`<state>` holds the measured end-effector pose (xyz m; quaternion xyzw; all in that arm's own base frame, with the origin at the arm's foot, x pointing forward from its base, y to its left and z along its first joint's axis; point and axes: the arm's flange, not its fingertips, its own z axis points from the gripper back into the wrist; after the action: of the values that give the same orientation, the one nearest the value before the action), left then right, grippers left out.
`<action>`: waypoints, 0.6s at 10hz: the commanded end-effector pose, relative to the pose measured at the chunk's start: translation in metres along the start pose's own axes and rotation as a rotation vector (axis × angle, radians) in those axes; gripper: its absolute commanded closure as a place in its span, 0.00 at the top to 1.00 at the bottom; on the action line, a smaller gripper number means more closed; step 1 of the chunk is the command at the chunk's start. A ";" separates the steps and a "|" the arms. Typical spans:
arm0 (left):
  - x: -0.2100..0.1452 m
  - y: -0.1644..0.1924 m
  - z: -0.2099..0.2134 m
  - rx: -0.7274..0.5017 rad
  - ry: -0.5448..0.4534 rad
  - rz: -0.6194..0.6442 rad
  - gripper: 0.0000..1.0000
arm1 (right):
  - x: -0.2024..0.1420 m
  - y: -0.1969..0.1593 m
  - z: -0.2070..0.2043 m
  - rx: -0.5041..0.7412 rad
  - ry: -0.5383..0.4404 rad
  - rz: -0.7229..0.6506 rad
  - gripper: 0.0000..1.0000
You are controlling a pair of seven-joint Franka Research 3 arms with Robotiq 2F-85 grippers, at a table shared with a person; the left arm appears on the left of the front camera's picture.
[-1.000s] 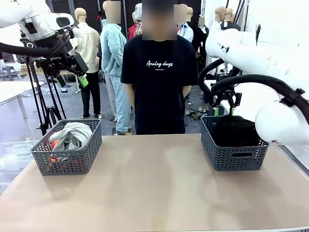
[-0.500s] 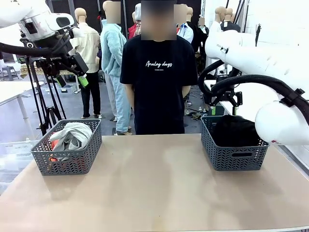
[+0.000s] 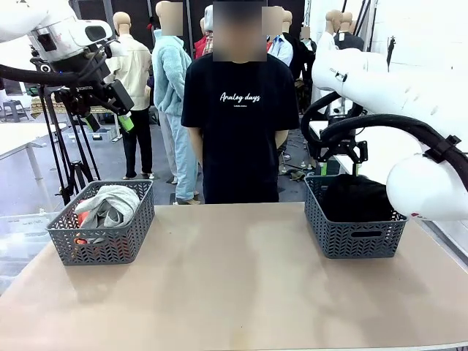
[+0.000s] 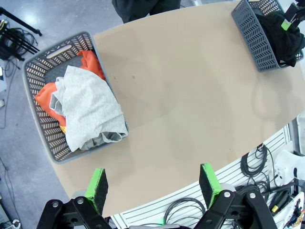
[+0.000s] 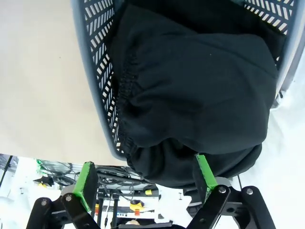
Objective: Sort the tops and bottoms.
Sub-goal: Sort the clothes according to human instructions.
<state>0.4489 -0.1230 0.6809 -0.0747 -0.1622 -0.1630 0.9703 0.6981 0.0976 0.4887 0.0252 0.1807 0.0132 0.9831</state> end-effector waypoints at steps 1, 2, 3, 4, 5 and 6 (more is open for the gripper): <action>-0.003 0.001 0.001 -0.002 -0.001 -0.009 1.00 | 0.000 0.002 0.002 -0.015 -0.015 0.006 1.00; -0.003 0.001 0.001 -0.002 -0.001 -0.009 1.00 | 0.000 0.002 0.002 -0.015 -0.015 0.006 1.00; -0.003 0.001 0.001 -0.002 -0.001 -0.009 1.00 | 0.000 0.002 0.002 -0.015 -0.015 0.006 1.00; -0.003 0.001 0.001 -0.002 -0.001 -0.009 1.00 | 0.000 0.002 0.002 -0.015 -0.015 0.006 1.00; -0.003 0.001 0.001 -0.002 -0.001 -0.009 1.00 | 0.000 0.002 0.002 -0.015 -0.015 0.006 1.00; -0.003 0.001 0.001 -0.002 -0.001 -0.009 1.00 | 0.000 0.002 0.002 -0.015 -0.015 0.006 1.00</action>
<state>0.4489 -0.1230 0.6809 -0.0747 -0.1622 -0.1630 0.9703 0.6982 0.0977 0.4892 0.0253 0.1797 0.0133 0.9833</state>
